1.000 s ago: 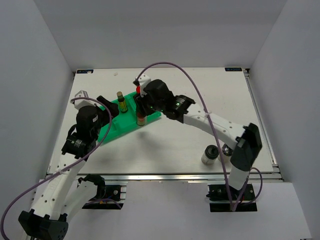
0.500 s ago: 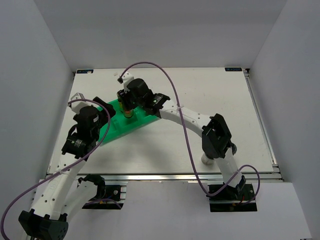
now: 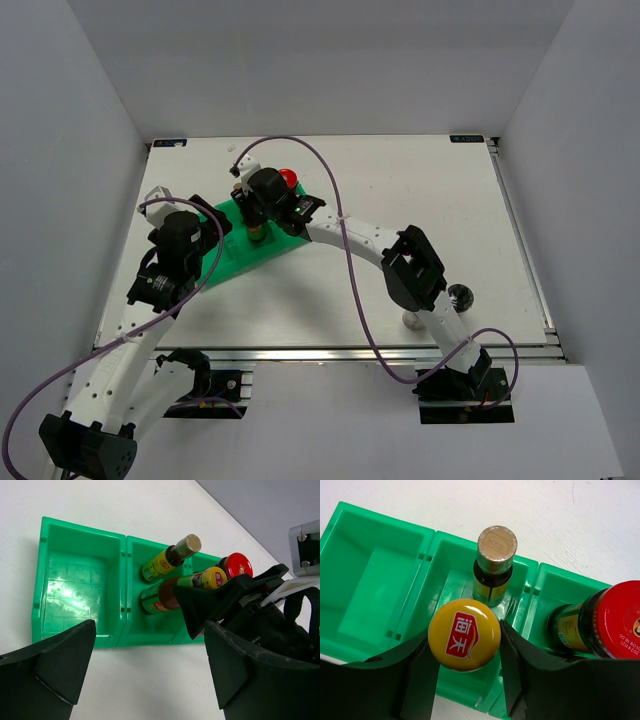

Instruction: Organize the condiment bottles

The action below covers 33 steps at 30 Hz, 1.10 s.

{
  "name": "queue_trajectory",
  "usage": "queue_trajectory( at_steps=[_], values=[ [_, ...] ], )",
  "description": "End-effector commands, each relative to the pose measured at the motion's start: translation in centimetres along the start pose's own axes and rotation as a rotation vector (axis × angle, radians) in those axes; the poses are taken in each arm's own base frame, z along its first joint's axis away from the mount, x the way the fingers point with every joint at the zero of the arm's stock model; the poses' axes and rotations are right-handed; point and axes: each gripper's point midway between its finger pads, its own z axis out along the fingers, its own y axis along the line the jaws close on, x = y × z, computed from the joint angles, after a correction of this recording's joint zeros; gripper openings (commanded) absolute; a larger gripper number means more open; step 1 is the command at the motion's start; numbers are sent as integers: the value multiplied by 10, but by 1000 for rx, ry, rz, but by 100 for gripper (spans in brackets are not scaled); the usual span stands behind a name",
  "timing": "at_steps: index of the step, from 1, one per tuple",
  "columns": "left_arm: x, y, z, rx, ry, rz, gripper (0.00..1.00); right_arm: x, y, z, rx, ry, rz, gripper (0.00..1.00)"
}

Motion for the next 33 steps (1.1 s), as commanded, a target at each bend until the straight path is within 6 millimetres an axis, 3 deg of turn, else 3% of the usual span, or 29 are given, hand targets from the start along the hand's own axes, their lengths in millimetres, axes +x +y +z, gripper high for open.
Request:
queue_trajectory(
  at_steps=[1,5,7,10,11,12,16,19,20,21,22,23,24,25,26,27,28,29,30,31,32,33],
  values=[
    [0,-1,1,5,-3,7,98,-84,2,-18,-5,-232,25,40],
    [-2,-3,-1,15,-1,8,98,-100,5,-32,-27,-259,34,78],
    [-4,-7,-3,31,0,8,98,-117,4,-46,-34,-292,31,89],
    [-7,-13,-5,57,1,7,98,-138,4,-70,-39,-335,30,89],
    [-6,-16,-5,69,12,11,98,-135,4,-74,-41,-314,24,89],
    [-5,-18,-5,80,18,21,98,-147,2,-89,-40,-336,24,89],
    [1,-39,-4,183,66,96,98,-151,-20,-126,61,-315,70,89],
    [21,-65,-4,326,162,190,98,-127,-52,-159,182,-241,142,89],
    [33,-86,-12,467,204,263,98,-112,-72,-166,229,-195,173,89],
    [49,-97,-14,542,257,310,98,-95,-81,-184,238,-168,226,89],
    [68,-114,-26,638,304,358,98,-82,-105,-194,268,-142,264,89],
    [79,-128,-35,733,307,430,98,-85,-111,-222,250,-165,301,89],
    [97,-136,-35,756,330,480,98,-43,-120,-224,273,-86,346,89],
    [121,-153,-55,830,357,542,98,-30,-143,-237,316,-82,383,89],
    [130,-164,-61,875,348,588,98,-19,-152,-250,341,-81,409,89],
    [157,-173,-70,937,377,678,98,-21,-161,-280,374,-127,447,89],
    [170,-178,-74,967,395,712,98,8,-174,-289,431,-87,467,89],
    [176,-188,-79,1025,378,759,98,17,-186,-304,508,-94,485,89],
    [189,-194,-86,1081,402,782,98,14,-190,-331,548,-141,503,89],
    [210,-201,-92,1130,429,817,98,37,-194,-341,600,-107,524,89],
    [219,-207,-98,1176,426,848,98,38,-202,-365,664,-153,540,89],
    [237,-213,-118,1267,450,871,98,46,-205,-374,695,-156,559,89]
  ],
)
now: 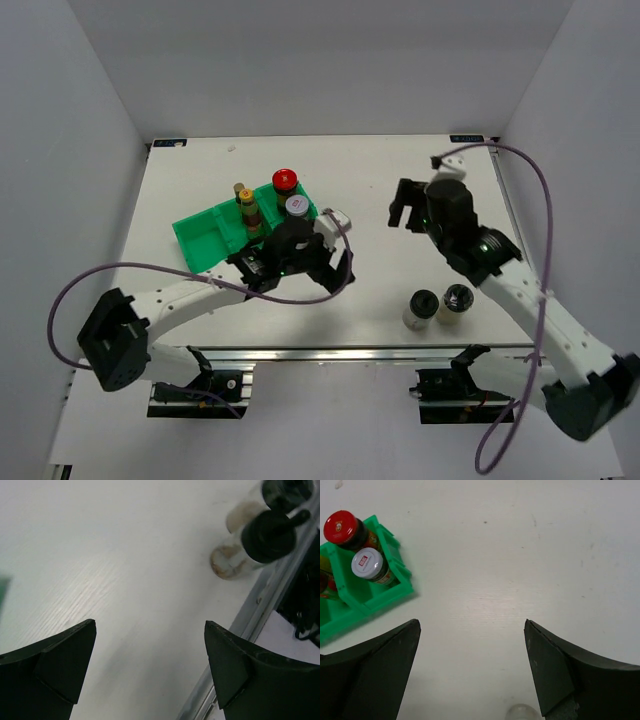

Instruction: Organize the condiment bottles

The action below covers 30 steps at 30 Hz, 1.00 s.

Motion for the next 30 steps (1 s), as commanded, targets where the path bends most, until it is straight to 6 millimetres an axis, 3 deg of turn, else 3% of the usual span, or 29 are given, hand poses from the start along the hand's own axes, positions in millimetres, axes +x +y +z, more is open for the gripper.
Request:
queue_trajectory(
  at_steps=[1,2,4,5,6,8,10,17,22,30],
  values=[
    [-22,-60,16,233,-85,218,98,-6,-40,-35,134,-87,135,89],
    [-12,-71,29,272,-64,277,98,0,-45,-43,124,-93,147,89],
    [-9,-106,41,331,-80,352,98,7,-52,-49,138,-85,159,89],
    [4,-109,55,324,-50,377,98,8,-55,-52,145,-87,162,89],
    [4,-124,60,341,-55,407,98,10,-59,-54,162,-84,165,89],
    [14,-133,77,363,-32,421,98,15,-68,-56,208,-75,172,89],
    [8,-146,84,410,-48,424,98,20,-70,-55,213,-61,168,89],
    [3,-150,119,384,-90,416,98,29,-75,-52,227,-43,164,89],
    [18,-156,149,419,-48,416,98,28,-77,-50,231,-56,168,89],
    [10,-165,163,449,-88,413,98,27,-78,-46,229,-58,168,89]
  ],
)
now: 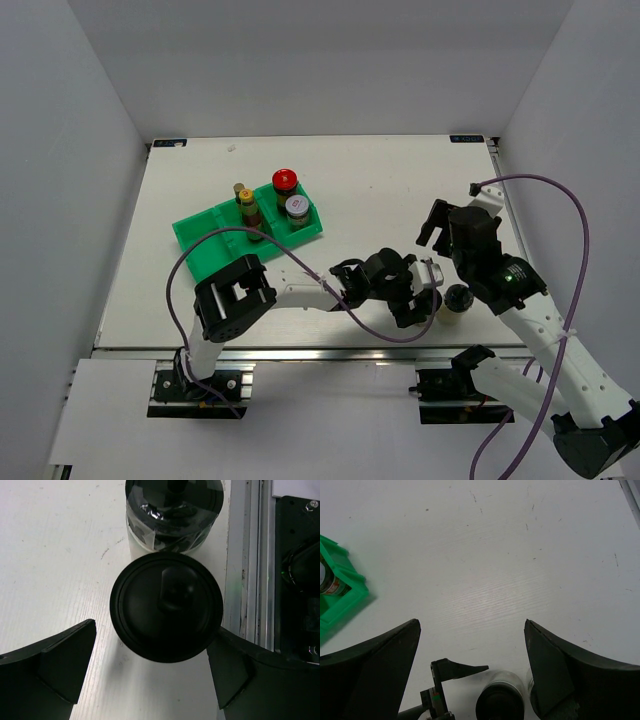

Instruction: Organize the condiment bottles

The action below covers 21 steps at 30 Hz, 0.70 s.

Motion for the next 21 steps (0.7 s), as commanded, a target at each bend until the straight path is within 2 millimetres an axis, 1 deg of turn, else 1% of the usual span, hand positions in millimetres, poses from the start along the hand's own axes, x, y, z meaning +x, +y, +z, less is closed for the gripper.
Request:
queue_trajectory(
  at_steps=[1,2,3,4,5,7,11,14,15,17,18,19,20,21],
  values=[
    [-43,-4,2,31,-111,34,98,-11,2,2,-7,-45,27,89],
    [-41,-4,5,31,-111,27,98,-10,2,3,-7,-45,26,89],
    [-45,-4,7,33,-132,28,98,-9,2,4,-8,-43,26,89],
    [-46,-3,9,33,-137,23,98,-9,2,4,-6,-42,28,89],
    [-44,-2,12,27,-139,19,98,-9,2,5,-6,-41,24,89],
    [-47,0,14,18,-154,19,98,-8,2,5,-9,-37,21,89],
    [-47,6,19,-5,-165,14,98,-7,0,4,-9,-36,18,89],
    [-48,5,15,-8,-171,11,94,-7,0,3,-13,-40,20,89],
    [-51,6,13,-15,-182,14,87,-7,0,3,-12,-42,21,89],
    [-53,6,4,-29,-192,12,80,-7,-1,3,-18,-46,23,89],
    [-56,8,1,-46,-199,10,74,-7,0,2,-24,-48,22,89],
    [-63,7,-5,-49,-218,5,69,-5,1,3,-31,-45,23,89],
    [-60,7,-9,-56,-216,0,66,-5,2,3,-36,-43,24,89],
    [-64,6,-13,-61,-228,-4,63,-4,2,3,-38,-42,21,89]
  ],
)
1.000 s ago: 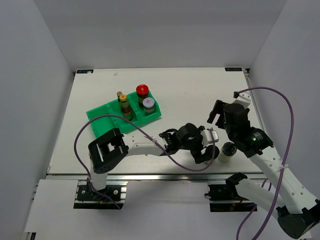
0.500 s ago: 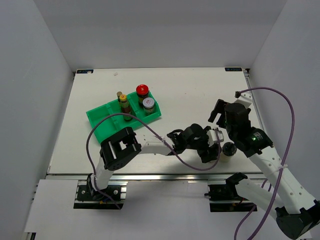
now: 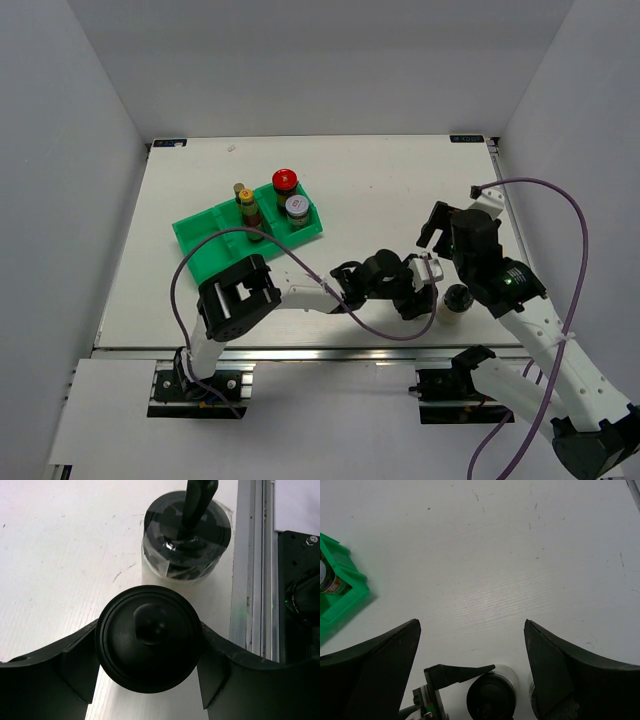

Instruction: Organize the condiment bottles

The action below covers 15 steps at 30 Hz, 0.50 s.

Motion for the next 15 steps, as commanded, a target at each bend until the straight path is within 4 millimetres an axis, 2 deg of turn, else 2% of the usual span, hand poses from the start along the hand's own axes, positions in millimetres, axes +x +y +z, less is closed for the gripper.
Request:
queue_trajectory(
  at_steps=[1,2,3,4,6,10,11,12,13,14,15],
  values=[
    [-55,0,-34,-53,-123,1,61,-6,5,1,-29,-29,9,89],
    [-55,2,-34,-68,-123,-3,60,-5,5,1,-28,-26,8,89],
    [-69,4,-47,-94,-149,-1,58,-5,5,2,-31,-25,5,89],
    [-61,8,-55,-129,-134,-6,56,-4,6,2,-33,-25,6,89],
    [-66,24,-74,-237,-140,-13,53,-5,8,4,-45,-31,9,89],
    [-89,58,-135,-478,-174,-88,53,-10,19,8,-85,-53,38,89],
    [-87,66,-145,-521,-172,-131,53,-10,24,10,-101,-48,36,89],
    [-86,86,-162,-609,-172,-160,52,-11,27,11,-110,-48,36,89],
    [-86,93,-180,-661,-169,-185,52,-12,32,14,-123,-41,29,89],
    [-77,102,-192,-720,-161,-230,52,-11,33,16,-126,-37,23,89],
    [-71,127,-216,-850,-165,-270,52,-11,35,19,-126,-34,19,89]
  ],
)
